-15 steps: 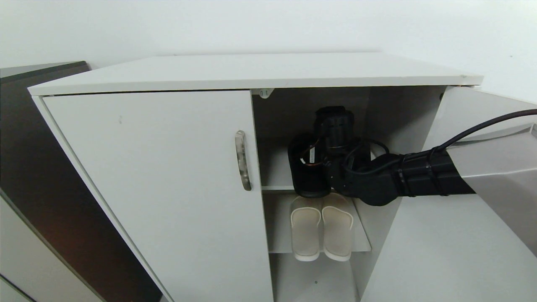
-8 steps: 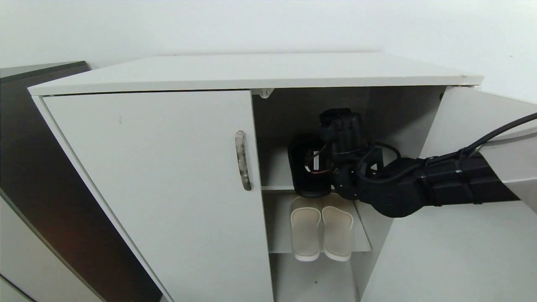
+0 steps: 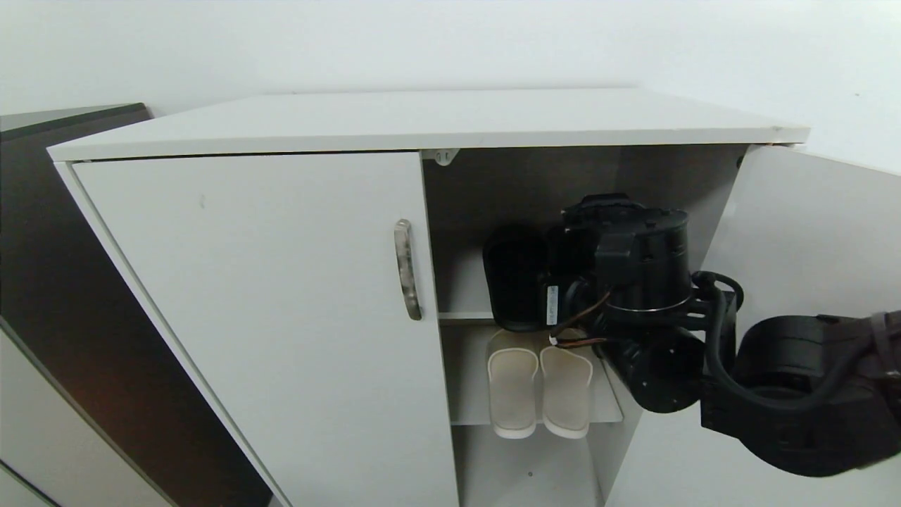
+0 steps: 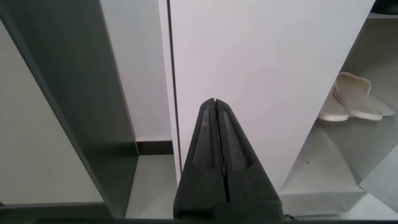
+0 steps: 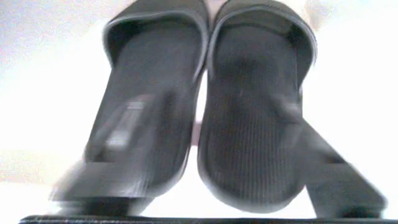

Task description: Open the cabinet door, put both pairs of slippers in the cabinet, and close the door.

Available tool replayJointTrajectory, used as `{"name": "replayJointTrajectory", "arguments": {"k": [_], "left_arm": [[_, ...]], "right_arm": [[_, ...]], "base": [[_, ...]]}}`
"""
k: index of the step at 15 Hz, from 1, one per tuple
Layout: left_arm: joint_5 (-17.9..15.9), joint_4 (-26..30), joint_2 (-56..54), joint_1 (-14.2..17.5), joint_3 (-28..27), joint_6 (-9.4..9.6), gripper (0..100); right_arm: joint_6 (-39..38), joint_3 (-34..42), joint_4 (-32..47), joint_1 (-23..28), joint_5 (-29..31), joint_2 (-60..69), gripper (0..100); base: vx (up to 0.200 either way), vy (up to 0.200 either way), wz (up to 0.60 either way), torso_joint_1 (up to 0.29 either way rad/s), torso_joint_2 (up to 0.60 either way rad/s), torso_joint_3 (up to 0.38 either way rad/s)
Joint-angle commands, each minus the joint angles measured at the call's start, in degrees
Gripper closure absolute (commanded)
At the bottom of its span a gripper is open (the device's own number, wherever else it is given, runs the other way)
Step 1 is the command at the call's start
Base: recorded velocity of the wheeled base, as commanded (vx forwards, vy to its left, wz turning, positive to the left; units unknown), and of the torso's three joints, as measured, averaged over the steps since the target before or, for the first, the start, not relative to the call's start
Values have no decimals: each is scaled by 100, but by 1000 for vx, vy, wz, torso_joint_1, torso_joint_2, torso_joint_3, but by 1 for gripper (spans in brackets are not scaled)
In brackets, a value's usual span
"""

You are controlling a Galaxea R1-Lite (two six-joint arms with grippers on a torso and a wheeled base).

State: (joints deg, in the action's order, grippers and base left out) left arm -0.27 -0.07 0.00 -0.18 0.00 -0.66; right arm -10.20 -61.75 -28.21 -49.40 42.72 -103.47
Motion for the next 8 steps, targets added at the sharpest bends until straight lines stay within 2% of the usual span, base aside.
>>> {"name": "replayJointTrajectory", "arguments": {"k": [1, 8], "left_arm": [[0, -1, 0, 1, 0, -4, 100], [0, -1, 9, 1, 0, 4, 100]], "right_arm": [[27, 216, -18, -176, 0, 301, 100], [36, 374, -18, -255, 9, 240, 100]], "base": [[0, 0, 0, 0, 0, 0], [0, 0, 0, 0, 0, 0]]}}
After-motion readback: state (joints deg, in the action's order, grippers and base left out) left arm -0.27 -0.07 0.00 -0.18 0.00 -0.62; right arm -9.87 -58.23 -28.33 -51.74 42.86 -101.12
